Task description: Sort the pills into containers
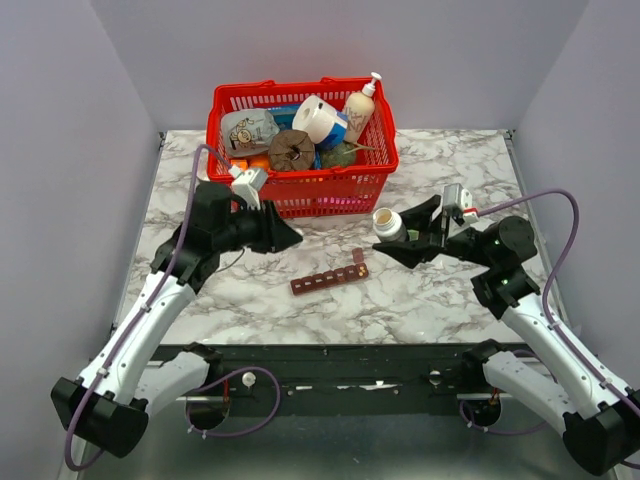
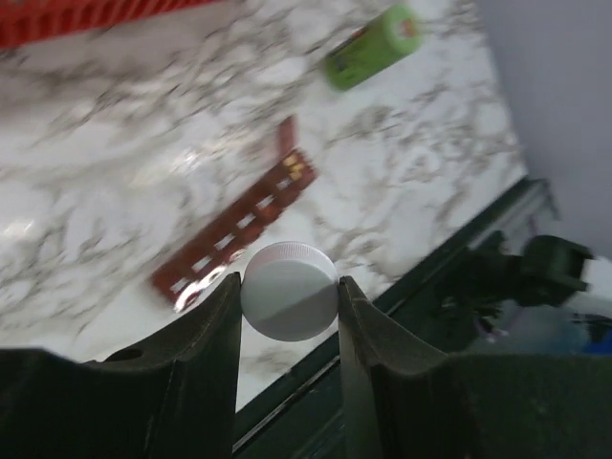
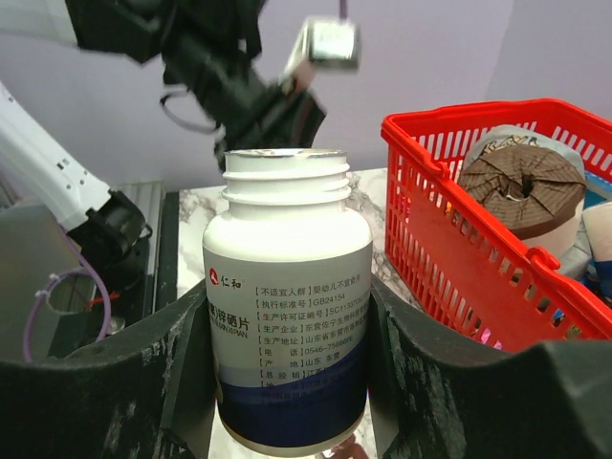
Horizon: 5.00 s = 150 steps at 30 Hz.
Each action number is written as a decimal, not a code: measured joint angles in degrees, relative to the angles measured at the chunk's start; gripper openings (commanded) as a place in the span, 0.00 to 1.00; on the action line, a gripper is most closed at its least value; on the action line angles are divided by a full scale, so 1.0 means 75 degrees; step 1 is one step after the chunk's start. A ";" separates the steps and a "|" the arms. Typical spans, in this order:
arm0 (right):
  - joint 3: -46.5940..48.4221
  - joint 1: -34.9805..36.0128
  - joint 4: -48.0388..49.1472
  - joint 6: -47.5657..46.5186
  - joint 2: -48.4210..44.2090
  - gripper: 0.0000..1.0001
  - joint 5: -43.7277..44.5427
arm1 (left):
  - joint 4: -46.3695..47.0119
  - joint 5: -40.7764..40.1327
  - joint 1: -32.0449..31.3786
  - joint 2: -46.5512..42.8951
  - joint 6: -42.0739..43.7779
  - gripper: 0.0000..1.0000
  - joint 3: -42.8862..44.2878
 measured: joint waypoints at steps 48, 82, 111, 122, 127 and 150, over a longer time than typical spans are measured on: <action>0.1644 0.0254 -0.4028 -0.3625 0.1478 0.01 0.0460 | -0.1244 0.1784 -0.1769 0.3926 -0.1425 0.15 0.5458; 0.1804 0.0469 -0.5196 -0.3704 0.1652 0.01 0.0659 | -0.1920 0.1874 -0.2063 0.4389 -0.0315 0.10 0.5756; 0.2133 0.0498 -0.5756 -0.2943 0.1786 0.01 -0.0181 | -0.1241 0.2151 -0.2063 0.3652 -0.0358 0.07 0.4677; 0.2124 0.0405 -0.5397 -0.2375 0.1757 0.01 -0.0731 | -0.0970 0.2710 -0.1912 0.3483 -0.0306 0.11 0.4500; 0.1865 0.0393 -0.4986 -0.1591 0.1766 0.01 -0.1023 | -0.0711 0.2818 -0.1970 0.3314 0.0187 0.30 0.4229; 0.1393 0.0446 -0.2224 0.0796 0.1769 0.01 -0.1920 | 0.1320 0.3620 -0.2148 0.1746 0.1445 0.99 0.2524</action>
